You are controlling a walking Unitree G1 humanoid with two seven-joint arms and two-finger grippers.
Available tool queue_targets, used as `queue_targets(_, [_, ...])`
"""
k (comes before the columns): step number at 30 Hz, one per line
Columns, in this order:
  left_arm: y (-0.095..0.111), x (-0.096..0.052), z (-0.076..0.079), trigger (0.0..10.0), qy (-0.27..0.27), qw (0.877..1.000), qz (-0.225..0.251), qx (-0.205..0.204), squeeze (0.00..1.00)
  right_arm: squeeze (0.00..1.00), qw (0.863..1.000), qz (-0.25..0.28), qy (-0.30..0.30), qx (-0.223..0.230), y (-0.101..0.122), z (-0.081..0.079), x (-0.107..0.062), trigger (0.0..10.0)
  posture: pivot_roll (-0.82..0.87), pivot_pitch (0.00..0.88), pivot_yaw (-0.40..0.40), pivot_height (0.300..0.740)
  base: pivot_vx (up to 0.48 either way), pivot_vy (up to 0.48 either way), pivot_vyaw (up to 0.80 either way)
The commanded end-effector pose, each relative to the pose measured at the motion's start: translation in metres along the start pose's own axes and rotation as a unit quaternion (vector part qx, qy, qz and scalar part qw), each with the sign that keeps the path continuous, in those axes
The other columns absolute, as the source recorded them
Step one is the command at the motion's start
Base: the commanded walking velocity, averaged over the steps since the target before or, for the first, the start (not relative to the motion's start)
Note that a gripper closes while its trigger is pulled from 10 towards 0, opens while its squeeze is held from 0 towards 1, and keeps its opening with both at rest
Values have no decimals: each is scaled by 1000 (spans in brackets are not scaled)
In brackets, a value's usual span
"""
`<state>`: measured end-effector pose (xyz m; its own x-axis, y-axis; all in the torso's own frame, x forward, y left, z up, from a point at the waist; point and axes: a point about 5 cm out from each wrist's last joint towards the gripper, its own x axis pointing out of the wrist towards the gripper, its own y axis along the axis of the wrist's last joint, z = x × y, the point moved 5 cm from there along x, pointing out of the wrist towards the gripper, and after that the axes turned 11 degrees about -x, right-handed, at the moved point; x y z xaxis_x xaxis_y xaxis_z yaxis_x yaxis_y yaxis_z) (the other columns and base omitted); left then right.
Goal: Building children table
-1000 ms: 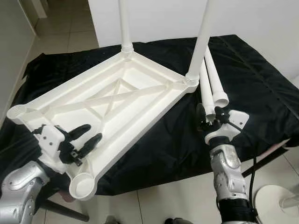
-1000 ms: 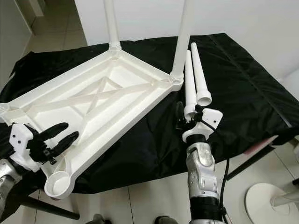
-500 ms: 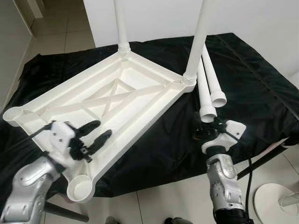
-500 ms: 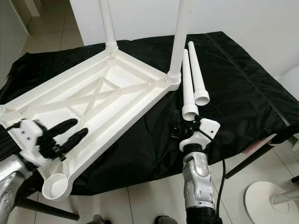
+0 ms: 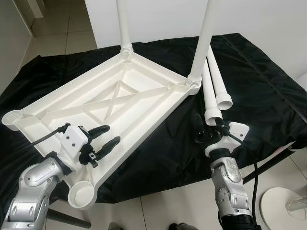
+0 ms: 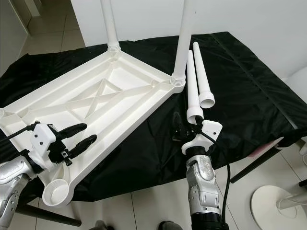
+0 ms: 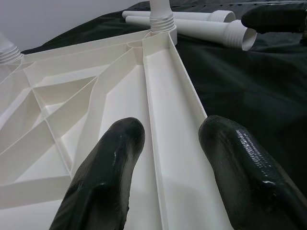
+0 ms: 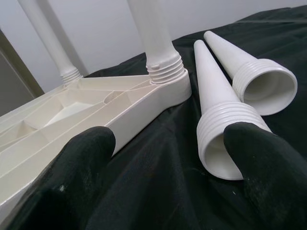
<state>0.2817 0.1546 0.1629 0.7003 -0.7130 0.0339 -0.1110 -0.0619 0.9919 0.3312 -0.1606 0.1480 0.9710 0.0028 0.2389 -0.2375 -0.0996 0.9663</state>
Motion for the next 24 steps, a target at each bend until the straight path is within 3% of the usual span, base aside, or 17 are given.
queue_targets(1, [-1,2,0,10000,6,1000,-3,2,0,0,1000,-11,-5,10,-6,2,-3,10000,-21,124,51,740,0,0,0])
queue_targets(24, [0,1,-5,10000,9,1000,-4,21,0,0,997,-26,-39,67,-14,10,8,10000,-6,123,67,740,0,0,0])
